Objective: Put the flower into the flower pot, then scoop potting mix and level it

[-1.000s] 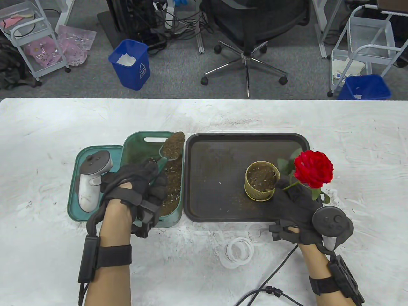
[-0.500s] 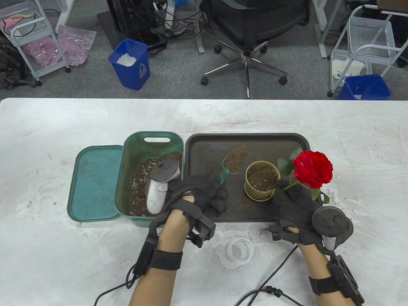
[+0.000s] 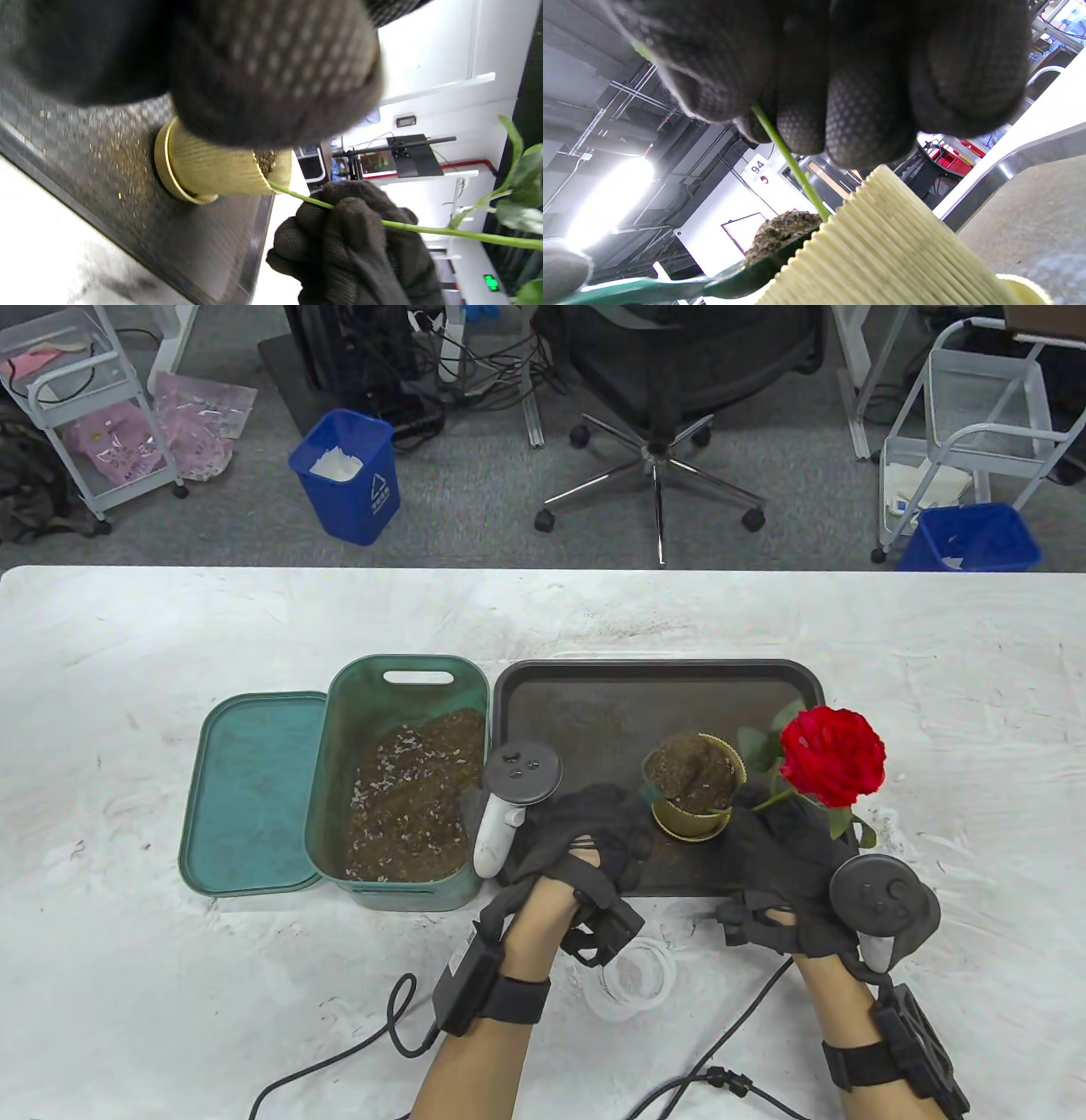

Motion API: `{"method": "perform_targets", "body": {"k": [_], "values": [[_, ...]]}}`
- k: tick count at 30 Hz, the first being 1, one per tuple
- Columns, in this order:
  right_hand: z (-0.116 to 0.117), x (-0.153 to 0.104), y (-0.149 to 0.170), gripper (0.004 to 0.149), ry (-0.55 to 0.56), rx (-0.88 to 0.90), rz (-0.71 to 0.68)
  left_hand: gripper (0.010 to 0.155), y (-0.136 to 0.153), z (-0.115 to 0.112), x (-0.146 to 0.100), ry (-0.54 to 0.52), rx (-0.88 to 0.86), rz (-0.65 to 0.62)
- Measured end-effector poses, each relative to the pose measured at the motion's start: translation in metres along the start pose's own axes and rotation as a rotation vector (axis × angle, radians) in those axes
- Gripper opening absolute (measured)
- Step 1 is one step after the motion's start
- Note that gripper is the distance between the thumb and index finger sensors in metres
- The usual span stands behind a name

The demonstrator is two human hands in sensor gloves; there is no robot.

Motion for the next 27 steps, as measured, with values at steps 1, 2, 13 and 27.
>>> {"method": "perform_targets", "body": {"k": [1,2,13,27], "values": [[0.000,0.000,0.000,0.037,0.000,0.001,0.001,0.055,-0.003,0.000,-0.001,-0.022,0.033,-0.011],[0.000,0.000,0.000,0.037,0.001,0.001,0.001,0.055,-0.008,-0.001,-0.004,-0.062,0.085,-0.022],[0.000,0.000,0.001,0.037,-0.001,0.017,0.011,0.055,-0.033,-0.018,-0.020,-0.271,0.411,-0.078],[0.001,0.000,0.000,0.037,-0.002,0.014,0.001,0.054,-0.054,-0.028,-0.038,-0.463,0.685,-0.140]]}}
Point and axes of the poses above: the tracker on the back of each hand, its own y axis roughly to the little-finger side, its own x axis roughly from the wrist to the fingertips, z = x × y, the point moved 4 cm from there along x, roughly from the wrist to the fingertips, and after that the axes turned 7 degrees about z, right-handed, at the moved point
